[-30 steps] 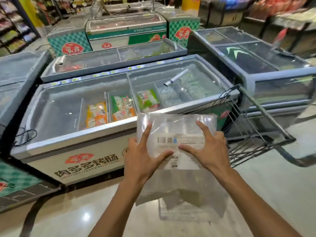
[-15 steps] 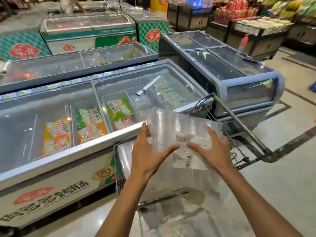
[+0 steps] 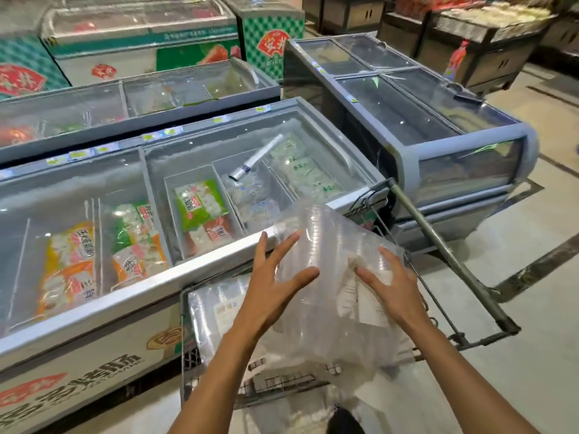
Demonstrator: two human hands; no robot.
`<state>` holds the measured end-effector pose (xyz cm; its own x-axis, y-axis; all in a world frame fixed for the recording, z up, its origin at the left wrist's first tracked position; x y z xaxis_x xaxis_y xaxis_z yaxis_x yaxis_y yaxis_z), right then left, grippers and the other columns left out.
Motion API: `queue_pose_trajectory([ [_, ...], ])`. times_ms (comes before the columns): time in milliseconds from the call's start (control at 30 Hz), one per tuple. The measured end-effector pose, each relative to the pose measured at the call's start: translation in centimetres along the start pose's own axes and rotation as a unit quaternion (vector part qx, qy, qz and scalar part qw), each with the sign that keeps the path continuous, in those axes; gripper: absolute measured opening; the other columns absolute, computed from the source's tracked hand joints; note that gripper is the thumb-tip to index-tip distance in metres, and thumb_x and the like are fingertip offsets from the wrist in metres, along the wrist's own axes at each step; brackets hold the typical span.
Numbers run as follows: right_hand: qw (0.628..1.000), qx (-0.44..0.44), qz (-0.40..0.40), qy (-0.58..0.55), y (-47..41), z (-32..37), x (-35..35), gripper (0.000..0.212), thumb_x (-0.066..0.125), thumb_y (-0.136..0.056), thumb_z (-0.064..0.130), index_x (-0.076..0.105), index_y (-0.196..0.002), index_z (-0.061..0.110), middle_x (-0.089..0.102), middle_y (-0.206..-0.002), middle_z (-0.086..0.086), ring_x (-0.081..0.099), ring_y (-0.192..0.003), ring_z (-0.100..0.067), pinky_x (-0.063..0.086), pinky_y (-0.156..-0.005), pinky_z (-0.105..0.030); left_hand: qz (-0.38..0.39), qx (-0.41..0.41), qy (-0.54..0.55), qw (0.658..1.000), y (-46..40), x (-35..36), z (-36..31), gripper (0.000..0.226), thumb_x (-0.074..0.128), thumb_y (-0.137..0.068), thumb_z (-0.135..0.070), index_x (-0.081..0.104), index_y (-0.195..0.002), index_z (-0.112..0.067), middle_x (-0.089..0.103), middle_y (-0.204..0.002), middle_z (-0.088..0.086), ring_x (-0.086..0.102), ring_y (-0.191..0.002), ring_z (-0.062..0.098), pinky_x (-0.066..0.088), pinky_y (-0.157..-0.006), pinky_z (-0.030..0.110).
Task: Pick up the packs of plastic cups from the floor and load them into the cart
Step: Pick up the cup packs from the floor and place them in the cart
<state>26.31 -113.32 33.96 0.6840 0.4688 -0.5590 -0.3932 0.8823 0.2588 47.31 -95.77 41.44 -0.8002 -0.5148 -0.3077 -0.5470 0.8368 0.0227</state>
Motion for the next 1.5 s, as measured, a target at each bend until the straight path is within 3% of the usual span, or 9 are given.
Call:
queue_pose_trajectory([
  [233, 0.995, -0.003, 0.080, -0.067, -9.7, -2.2, 0.1, 0.112, 0.052, -0.057, 0.102, 0.038, -0.154, 0.047, 0.037, -0.159, -0.005, 0.034, -0.146, -0.024, 0.030, -0.112, -0.038, -0.052, -0.038, 0.005, 0.998, -6.3, 4.4, 0.0, 0.078, 0.071, -0.068, -0.081, 0.046, -0.140, -0.065, 0.040, -0.156, -0.028, 0.036, -0.144, -0.004, 0.035, -0.109, 0.028],
  [433, 0.989, 0.010, 0.140, -0.053, -14.0, -3.4, 0.8, 0.090, 0.059, -0.078, 0.083, 0.033, -0.156, 0.047, 0.029, -0.160, -0.002, 0.033, -0.146, -0.027, 0.032, -0.107, -0.041, -0.033, -0.113, 0.040, 0.992, -9.3, 7.5, 2.2, 0.100, 0.067, -0.062, -0.088, 0.034, -0.151, -0.060, 0.024, -0.163, -0.033, 0.027, -0.145, -0.001, 0.028, -0.111, 0.032],
  [633, 0.990, -0.002, 0.138, -0.014, -16.6, -2.0, 2.0, 0.096, 0.019, -0.066, 0.105, 0.030, -0.150, 0.060, 0.038, -0.153, -0.002, 0.043, -0.138, -0.029, 0.034, -0.116, -0.051, -0.064, -0.103, 0.001, 0.993, -12.4, 9.6, 2.9, 0.100, 0.073, -0.060, -0.089, 0.036, -0.149, -0.062, 0.031, -0.161, -0.030, 0.029, -0.148, -0.001, 0.030, -0.118, 0.035],
  [733, 0.977, -0.054, 0.187, -0.086, -17.2, 0.1, 3.0, 0.074, 0.025, -0.080, 0.098, 0.030, -0.147, 0.068, 0.043, -0.155, 0.019, 0.043, -0.142, -0.017, 0.035, -0.118, -0.054, -0.086, -0.116, -0.022, 0.989, -13.4, 10.4, 3.9, 0.101, 0.074, -0.062, -0.088, 0.035, -0.151, -0.059, 0.031, -0.162, -0.026, 0.027, -0.151, 0.004, 0.030, -0.122, 0.043],
  [867, 0.969, -0.071, 0.206, -0.115, -17.0, 2.0, 1.3, 0.086, 0.040, -0.065, 0.103, 0.029, -0.143, 0.070, 0.051, -0.138, 0.032, 0.056, -0.118, 0.011, 0.047, -0.095, -0.017, -0.078, -0.127, -0.058, 0.987, -15.1, 11.9, 5.0, 0.097, 0.069, -0.065, -0.090, 0.032, -0.150, -0.062, 0.035, -0.156, -0.017, 0.031, -0.137, 0.000, 0.031, -0.113, 0.033],
  [1033, 0.969, -0.125, 0.210, -0.018, -18.7, 2.1, 1.6, 0.081, 0.059, -0.091, 0.070, 0.016, -0.158, 0.056, 0.022, -0.161, 0.031, 0.028, -0.141, 0.003, 0.026, -0.112, -0.028, -0.060, -0.144, -0.072, 0.985, -17.7, 14.5, 6.8, 0.057, 0.039, -0.093, -0.079, 0.039, -0.147, -0.061, 0.047, -0.139, -0.006, 0.033, -0.127, 0.004, 0.029, -0.105, 0.029],
  [1133, 0.972, -0.146, 0.182, 0.028, -20.6, 1.8, 1.3, 0.077, 0.061, -0.096, 0.058, 0.018, -0.160, 0.048, 0.020, -0.159, 0.034, 0.027, -0.140, 0.006, 0.024, -0.113, -0.023, -0.045, -0.133, -0.086, 0.986, -19.1, 15.5, 7.2, 0.048, 0.030, -0.104, -0.064, 0.040, -0.150, -0.055, 0.045, -0.106, -0.028, 0.034, -0.133, 0.010, 0.033, -0.110, 0.035],
  [1333, 0.976, -0.140, 0.123, 0.115, -25.3, -1.9, 2.6, 0.074, 0.042, -0.093, 0.077, 0.013, -0.158, 0.055, 0.045, -0.158, 0.004, 0.050, -0.137, -0.024, 0.042, -0.111, -0.043, -0.017, -0.132, -0.162, 0.978, -22.7, 18.3, 10.7, 0.046, 0.033, -0.108, -0.055, 0.033, -0.154, -0.054, 0.053, -0.122, 0.002, 0.043, -0.128, 0.020, 0.041, -0.101, 0.036],
  [1500, 0.977, -0.093, 0.079, 0.173, -28.1, -4.5, 2.1, 0.067, 0.040, -0.098, 0.070, 0.012, -0.158, 0.056, 0.051, -0.121, -0.014, 0.057, -0.106, -0.032, 0.046, -0.089, -0.038, -0.019, -0.125, -0.230, 0.965, -25.5, 20.6, 11.2, 0.051, 0.035, -0.107, -0.055, 0.032, -0.157, -0.048, 0.047, -0.133, 0.014, 0.044, -0.131, 0.031, 0.040, -0.108, 0.044],
])
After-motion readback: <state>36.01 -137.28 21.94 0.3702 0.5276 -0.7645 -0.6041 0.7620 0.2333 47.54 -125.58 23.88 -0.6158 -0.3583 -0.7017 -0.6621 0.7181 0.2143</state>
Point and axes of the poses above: each hand's wrist, its own y-axis away from the middle knuckle, its own x-axis out of the palm, z = x × y, the point moved 10 cm from there along -y, towards the middle knuckle
